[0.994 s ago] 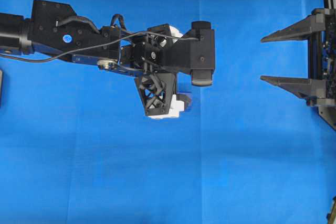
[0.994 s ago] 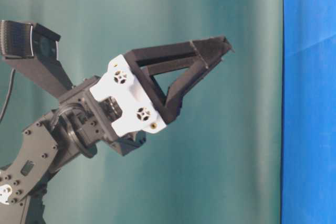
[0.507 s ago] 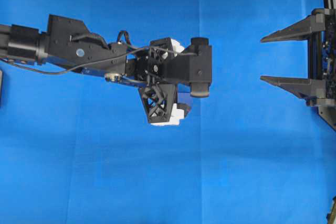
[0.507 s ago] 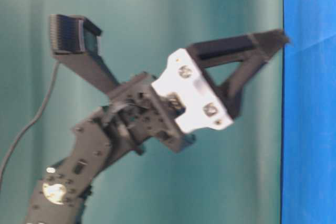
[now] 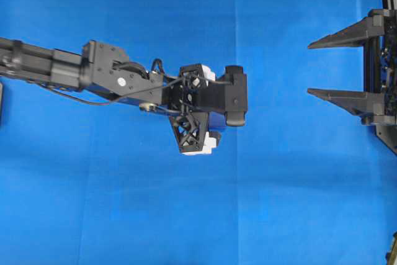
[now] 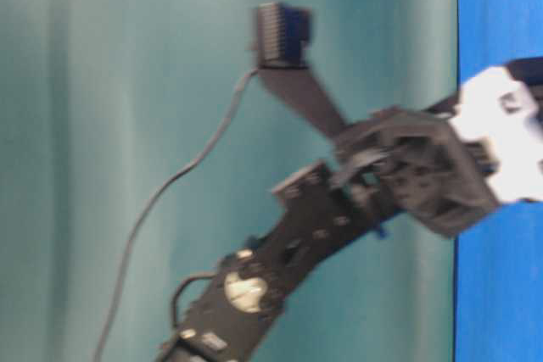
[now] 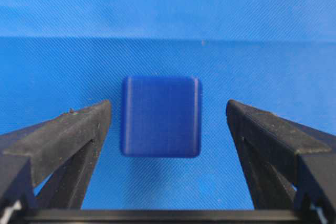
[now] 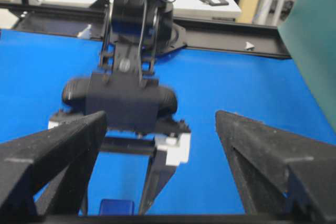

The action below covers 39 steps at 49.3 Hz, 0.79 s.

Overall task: Handover the blue block to the right arm after grasping it with the left arm, then place it in the designated position.
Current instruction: 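Close the left gripper on the blue cube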

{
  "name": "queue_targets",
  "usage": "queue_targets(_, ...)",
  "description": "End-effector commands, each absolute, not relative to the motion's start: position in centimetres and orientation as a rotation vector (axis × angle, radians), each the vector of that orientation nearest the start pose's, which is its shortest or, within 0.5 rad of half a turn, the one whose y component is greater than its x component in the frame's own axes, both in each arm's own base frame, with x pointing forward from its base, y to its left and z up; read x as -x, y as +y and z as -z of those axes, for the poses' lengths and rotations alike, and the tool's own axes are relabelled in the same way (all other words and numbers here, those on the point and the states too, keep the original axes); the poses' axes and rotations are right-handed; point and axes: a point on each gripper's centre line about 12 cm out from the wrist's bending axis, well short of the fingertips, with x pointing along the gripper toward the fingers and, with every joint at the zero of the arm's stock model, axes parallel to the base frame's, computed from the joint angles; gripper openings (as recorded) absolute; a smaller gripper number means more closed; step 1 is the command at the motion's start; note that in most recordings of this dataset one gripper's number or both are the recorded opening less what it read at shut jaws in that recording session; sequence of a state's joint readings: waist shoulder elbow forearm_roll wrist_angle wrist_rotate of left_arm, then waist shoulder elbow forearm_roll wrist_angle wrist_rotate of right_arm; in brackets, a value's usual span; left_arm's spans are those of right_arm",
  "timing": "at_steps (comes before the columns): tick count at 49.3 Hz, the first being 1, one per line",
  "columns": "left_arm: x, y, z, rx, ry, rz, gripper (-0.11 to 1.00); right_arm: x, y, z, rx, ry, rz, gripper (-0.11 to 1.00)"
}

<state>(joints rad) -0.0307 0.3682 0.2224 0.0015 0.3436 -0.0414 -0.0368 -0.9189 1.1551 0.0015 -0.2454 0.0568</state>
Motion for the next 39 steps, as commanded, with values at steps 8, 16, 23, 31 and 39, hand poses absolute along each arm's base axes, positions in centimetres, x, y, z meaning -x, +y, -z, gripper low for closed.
queue_targets(8,-48.9,-1.8,-12.0,0.017,0.91,0.016,0.93,-21.1,-0.9,-29.3,-0.061,-0.023,0.043,0.97)
queue_targets(16,-48.9,-1.8,-11.7,0.017,0.912,0.017,0.93,-21.1,-0.9,-29.3,-0.061,-0.02,0.044,0.97)
queue_targets(23,-48.9,-1.8,-11.7,0.013,0.913,0.019,0.92,-21.1,-1.0,-29.3,-0.061,-0.018,0.045,0.97)
queue_targets(31,-48.8,-1.6,-11.7,0.014,0.921,0.016,0.81,-21.1,-1.0,-29.3,-0.061,-0.02,0.045,0.97)
queue_targets(39,-48.8,-1.3,-11.7,0.0,0.923,0.015,0.48,-21.1,-1.0,-29.3,-0.061,-0.021,0.045,0.97)
